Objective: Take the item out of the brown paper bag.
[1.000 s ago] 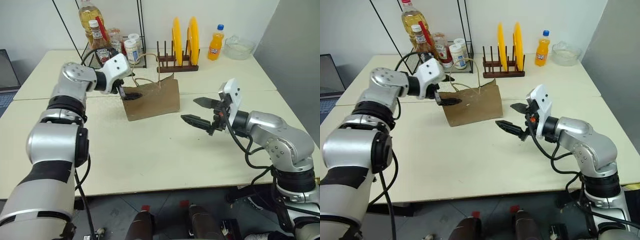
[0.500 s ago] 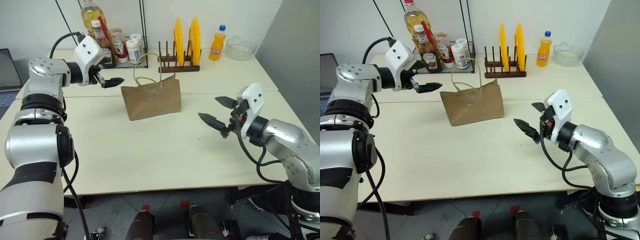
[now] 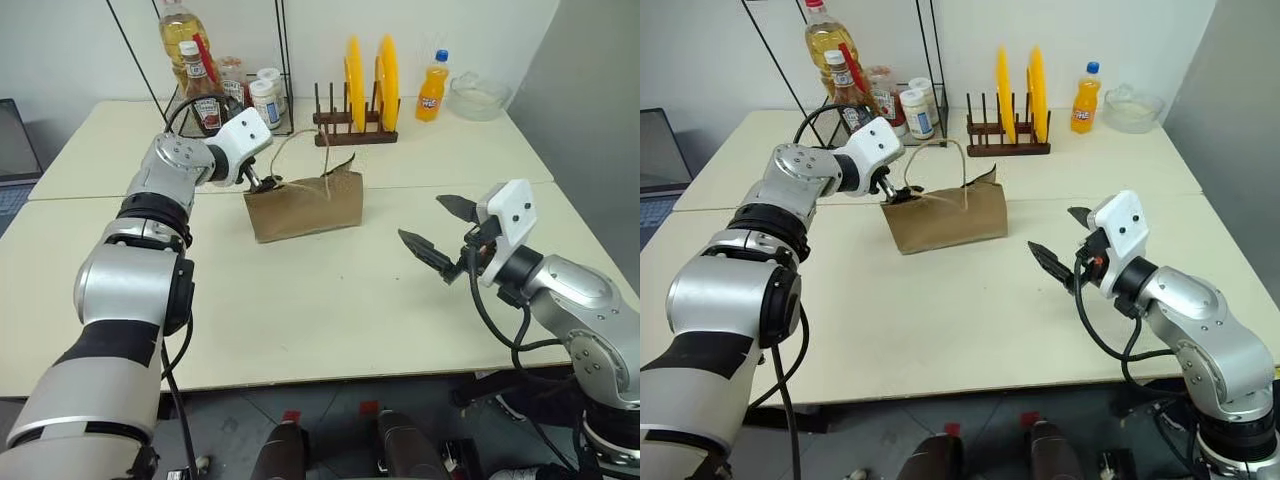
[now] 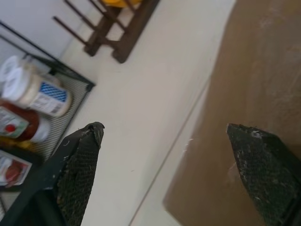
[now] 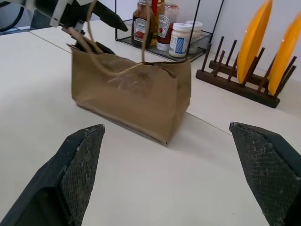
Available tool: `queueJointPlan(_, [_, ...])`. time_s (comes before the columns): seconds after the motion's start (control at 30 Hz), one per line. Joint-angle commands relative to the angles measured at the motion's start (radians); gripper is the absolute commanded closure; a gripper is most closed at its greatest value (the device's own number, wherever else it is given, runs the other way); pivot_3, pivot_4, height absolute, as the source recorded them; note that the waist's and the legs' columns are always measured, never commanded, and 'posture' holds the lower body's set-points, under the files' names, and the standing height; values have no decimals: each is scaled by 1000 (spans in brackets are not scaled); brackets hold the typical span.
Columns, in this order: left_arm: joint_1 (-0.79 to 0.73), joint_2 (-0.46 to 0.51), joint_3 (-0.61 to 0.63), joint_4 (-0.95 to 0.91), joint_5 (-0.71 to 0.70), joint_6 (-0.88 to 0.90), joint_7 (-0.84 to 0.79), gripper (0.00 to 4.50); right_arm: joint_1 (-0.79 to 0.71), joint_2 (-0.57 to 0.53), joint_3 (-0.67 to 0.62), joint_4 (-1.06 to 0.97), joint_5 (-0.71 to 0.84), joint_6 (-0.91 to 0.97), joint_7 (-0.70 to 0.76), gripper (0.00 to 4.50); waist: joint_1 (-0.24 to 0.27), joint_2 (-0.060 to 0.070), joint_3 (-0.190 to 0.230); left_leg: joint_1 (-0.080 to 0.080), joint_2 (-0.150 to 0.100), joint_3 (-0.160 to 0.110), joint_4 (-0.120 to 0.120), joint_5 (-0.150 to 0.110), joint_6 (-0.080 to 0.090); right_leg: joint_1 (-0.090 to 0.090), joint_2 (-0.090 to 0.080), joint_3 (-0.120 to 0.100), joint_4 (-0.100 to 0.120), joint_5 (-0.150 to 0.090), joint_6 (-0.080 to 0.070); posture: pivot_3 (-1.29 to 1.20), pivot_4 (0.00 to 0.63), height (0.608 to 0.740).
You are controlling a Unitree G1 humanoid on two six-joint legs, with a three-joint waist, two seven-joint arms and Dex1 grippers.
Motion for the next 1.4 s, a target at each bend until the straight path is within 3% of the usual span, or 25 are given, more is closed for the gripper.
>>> queueJointPlan(0.03, [-36, 18, 1, -21, -21, 27, -180, 53, 0, 2, -24, 4, -12, -40, 0, 0, 0, 0, 0, 0, 0, 0, 0, 0, 0, 0, 0, 0, 0, 0, 0, 0, 150, 740])
queueJointPlan(0.27, [20, 44, -67, -71, 3, -50, -395, 53, -33, -1, 16, 99, -50, -114, 47, 0, 0, 0, 0, 0, 0, 0, 0, 0, 0, 0, 0, 0, 0, 0, 0, 0, 150, 740])
queueJointPlan(0.43, [41, 63, -32, -155, -68, -65, -509, 53, -31, -20, 35, 149, -62, -168, 115, 0, -1, 0, 0, 0, 1, 0, 0, 0, 0, 0, 0, 0, 0, 0, 0, 0, 150, 740])
queueJointPlan(0.63, [133, 151, 13, -379, -211, -91, -610, 53, 37, -160, 137, 166, -155, -389, 374, 0, -1, 0, 0, 0, 1, 0, 0, 0, 0, 0, 0, 1, 0, 0, 0, 0, 150, 740])
queueJointPlan(0.77, [488, 314, 11, -784, -421, 13, -614, 53, 45, -203, 261, 245, -269, -649, 541, 0, -27, 2, -1, 5, 4, 0, -2, 0, 0, 2, 0, 3, 0, -1, 0, 0, 150, 740])
queueJointPlan(1.03, [1103, 362, 309, -1351, -630, 433, -351, 53, -59, -94, 429, 514, -450, -1038, 636, 0, -20, 1, 0, 5, 8, -3, 0, 0, 0, 5, -1, 1, -1, -1, -1, 0, 150, 740])
queueJointPlan(1.2, [1312, 331, 411, -1562, -725, 599, -217, 53, -129, -43, 489, 699, -536, -1238, 650, 0, 4, 1, -1, 8, 6, -3, 0, 0, 0, 9, -2, 0, -2, -1, -1, 0, 150, 740])
queueJointPlan(1.4, [1507, 322, 492, -1700, -814, 705, -158, 53, -180, 19, 495, 779, -499, -1279, 668, 0, 16, 1, -1, 11, 6, -3, -1, 0, 0, 13, -2, 0, -3, -1, -1, 0, 150, 740])
